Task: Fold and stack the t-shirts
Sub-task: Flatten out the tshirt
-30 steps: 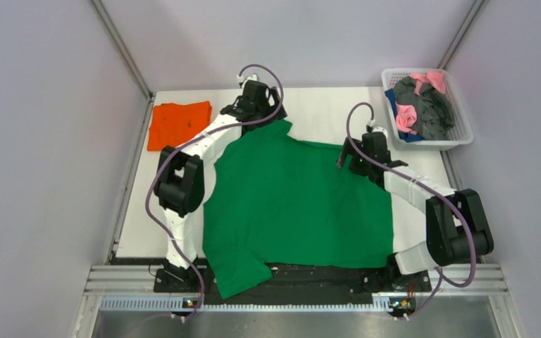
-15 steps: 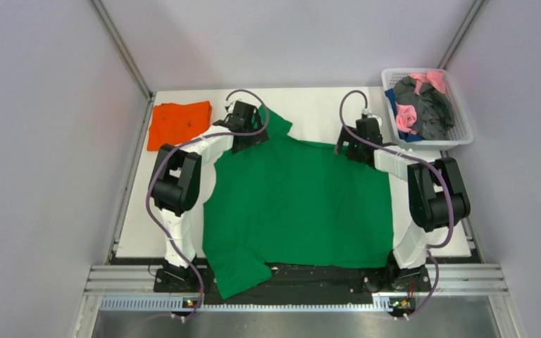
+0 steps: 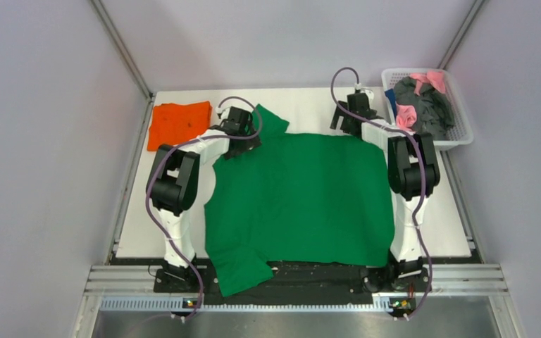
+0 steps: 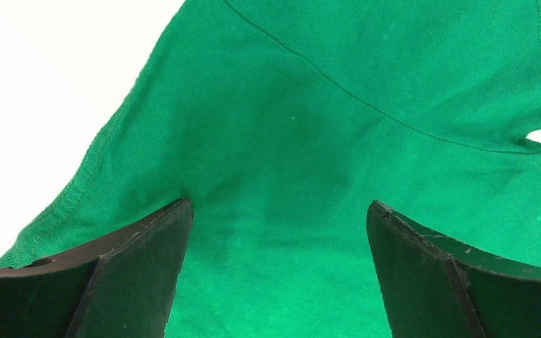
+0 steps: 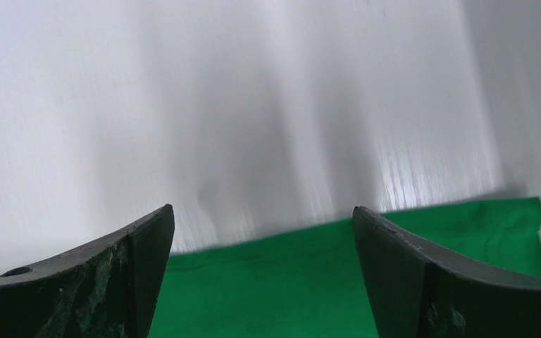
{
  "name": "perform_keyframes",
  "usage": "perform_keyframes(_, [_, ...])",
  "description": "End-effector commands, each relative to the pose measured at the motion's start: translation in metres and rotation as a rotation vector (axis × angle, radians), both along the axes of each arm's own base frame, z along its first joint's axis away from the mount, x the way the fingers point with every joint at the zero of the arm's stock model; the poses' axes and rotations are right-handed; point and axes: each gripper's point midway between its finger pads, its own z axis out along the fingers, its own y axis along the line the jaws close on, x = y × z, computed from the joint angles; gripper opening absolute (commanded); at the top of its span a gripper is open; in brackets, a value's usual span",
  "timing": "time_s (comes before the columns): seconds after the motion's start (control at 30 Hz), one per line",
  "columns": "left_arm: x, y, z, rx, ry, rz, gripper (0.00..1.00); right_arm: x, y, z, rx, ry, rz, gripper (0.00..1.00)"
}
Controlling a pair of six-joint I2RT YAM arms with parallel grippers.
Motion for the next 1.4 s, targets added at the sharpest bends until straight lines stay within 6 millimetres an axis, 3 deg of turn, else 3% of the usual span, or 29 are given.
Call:
perform_keyframes(0.0, [-0.006, 0.019, 0.011, 0.058, 0.002, 0.045, 0.99, 0.018, -0.006, 0.039, -0.036, -0.036, 0.031, 0.94])
perform_keyframes(0.2, [-0.003, 0.019, 0.032, 0.059, -0.034, 0.063, 0.98, -0.007, 0.003, 0.088, -0.005, -0.075, 0.123, 0.95])
perform_keyframes(0.33, [-0.006, 0.019, 0.040, 0.080, -0.035, 0.071, 0.98, -0.048, 0.002, 0.094, 0.044, -0.032, 0.099, 0.95])
perform_keyframes(0.53, [-0.019, 0.001, 0.040, 0.168, -0.011, -0.042, 0.98, -0.128, -0.001, 0.050, 0.034, 0.106, 0.118, 0.99])
perform_keyframes(0.67, [-0.023, -0.015, 0.033, 0.179, 0.023, -0.128, 0.99, -0.158, 0.000, 0.030, -0.011, 0.172, 0.127, 0.99])
perform_keyframes(0.87, [-0.012, -0.022, 0.014, 0.174, 0.094, -0.148, 0.99, -0.155, 0.000, 0.009, -0.018, 0.225, 0.119, 0.99])
perform_keyframes(1.03, [0.011, -0.025, -0.005, 0.107, 0.107, -0.181, 0.99, -0.145, 0.001, -0.014, -0.027, 0.278, 0.102, 0.99])
perform_keyframes(1.27, [0.037, -0.023, -0.035, 0.025, 0.195, -0.180, 0.99, -0.113, 0.008, -0.028, -0.035, 0.290, 0.104, 0.99])
perform_keyframes(1.37, [0.057, -0.016, -0.038, 0.014, 0.185, -0.145, 0.98, -0.097, 0.010, -0.034, -0.026, 0.289, 0.105, 0.99])
